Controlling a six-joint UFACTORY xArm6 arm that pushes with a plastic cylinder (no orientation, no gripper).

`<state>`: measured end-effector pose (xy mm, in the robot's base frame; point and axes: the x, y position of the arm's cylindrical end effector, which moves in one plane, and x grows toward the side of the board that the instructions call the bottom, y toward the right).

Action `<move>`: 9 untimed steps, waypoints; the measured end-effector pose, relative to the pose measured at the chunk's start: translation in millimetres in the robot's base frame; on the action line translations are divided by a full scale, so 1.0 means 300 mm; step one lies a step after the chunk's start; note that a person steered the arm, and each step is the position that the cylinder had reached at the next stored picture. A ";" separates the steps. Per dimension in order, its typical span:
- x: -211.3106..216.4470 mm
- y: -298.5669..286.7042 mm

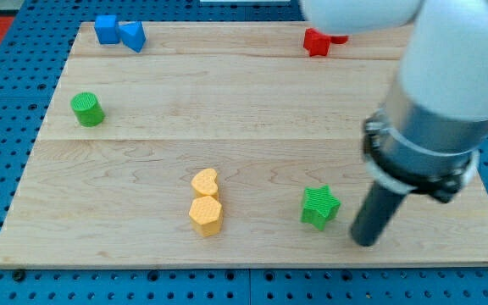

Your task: Move the green star top right to the green circle

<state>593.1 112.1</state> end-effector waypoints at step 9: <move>-0.572 -0.871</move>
<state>421.6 -149.2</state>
